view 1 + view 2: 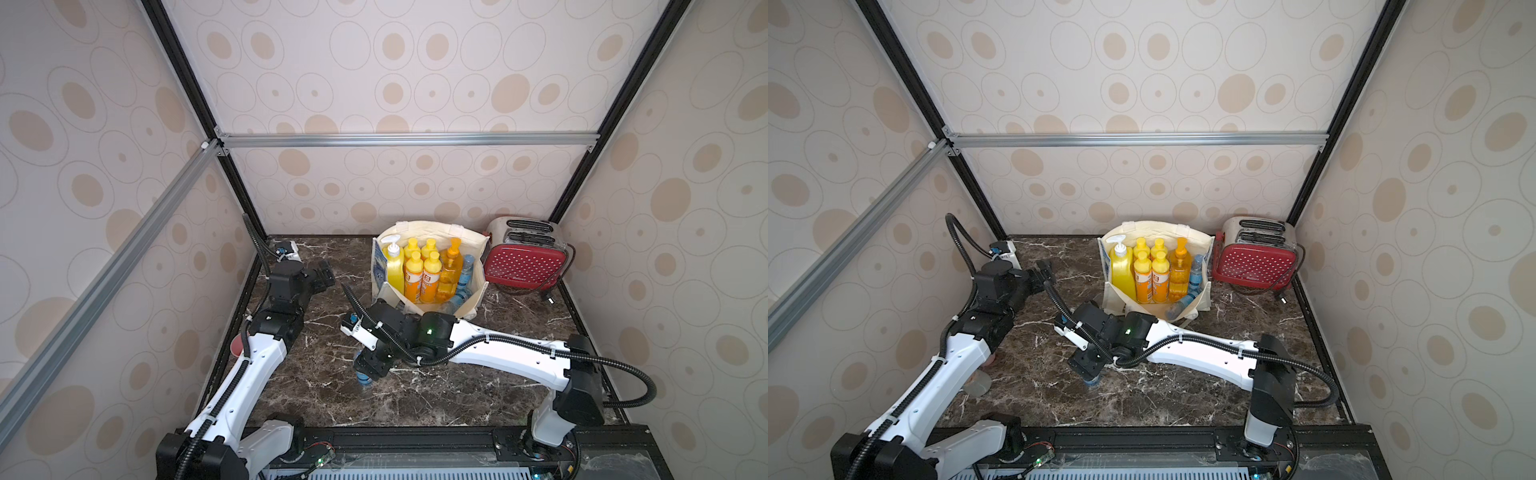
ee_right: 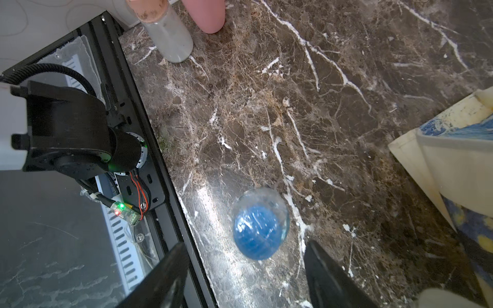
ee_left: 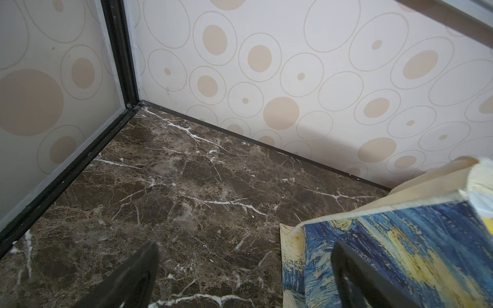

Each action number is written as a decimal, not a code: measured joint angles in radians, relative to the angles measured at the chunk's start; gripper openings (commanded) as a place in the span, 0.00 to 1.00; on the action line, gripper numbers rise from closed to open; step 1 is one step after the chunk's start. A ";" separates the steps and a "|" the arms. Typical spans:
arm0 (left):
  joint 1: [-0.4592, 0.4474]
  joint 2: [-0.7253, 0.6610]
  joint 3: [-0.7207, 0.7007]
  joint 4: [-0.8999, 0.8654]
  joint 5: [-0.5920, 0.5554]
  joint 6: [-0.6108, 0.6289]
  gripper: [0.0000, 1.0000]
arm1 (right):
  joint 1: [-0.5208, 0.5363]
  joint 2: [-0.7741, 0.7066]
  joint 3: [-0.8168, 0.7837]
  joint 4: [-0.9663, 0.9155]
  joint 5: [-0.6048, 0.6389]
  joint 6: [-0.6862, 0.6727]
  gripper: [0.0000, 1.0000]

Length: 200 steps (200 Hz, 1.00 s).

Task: Pack dish soap into the shopping bag
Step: Pick up the bottle of dish soap at the center of the board.

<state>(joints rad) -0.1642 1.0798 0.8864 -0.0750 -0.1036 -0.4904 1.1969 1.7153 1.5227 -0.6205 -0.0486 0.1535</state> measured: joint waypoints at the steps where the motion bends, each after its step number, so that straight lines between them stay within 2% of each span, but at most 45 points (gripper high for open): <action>1: 0.000 0.000 0.000 0.000 0.001 0.000 0.99 | 0.000 0.001 0.000 0.000 0.000 0.000 0.72; 38: 0.001 0.000 -0.007 0.014 0.021 -0.003 0.99 | 0.000 0.058 0.003 0.006 0.005 0.007 0.70; 75: 0.002 0.000 -0.008 0.018 0.042 -0.003 0.99 | 0.000 0.099 0.032 -0.008 0.027 0.024 0.42; 112: 0.002 -0.001 -0.016 0.048 0.095 0.000 0.99 | 0.000 0.092 0.035 -0.015 0.045 0.023 0.23; 155: 0.001 -0.001 -0.017 0.092 0.206 0.019 0.99 | 0.001 0.039 0.038 -0.082 0.060 0.019 0.14; 200: -0.032 0.011 -0.012 0.103 0.270 0.063 0.99 | -0.040 -0.126 0.127 -0.196 0.093 -0.003 0.11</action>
<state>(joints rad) -0.1967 1.0908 0.8745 0.0284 0.1669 -0.4274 1.1568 1.5898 1.6497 -0.8169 0.0444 0.1505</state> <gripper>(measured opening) 0.994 0.289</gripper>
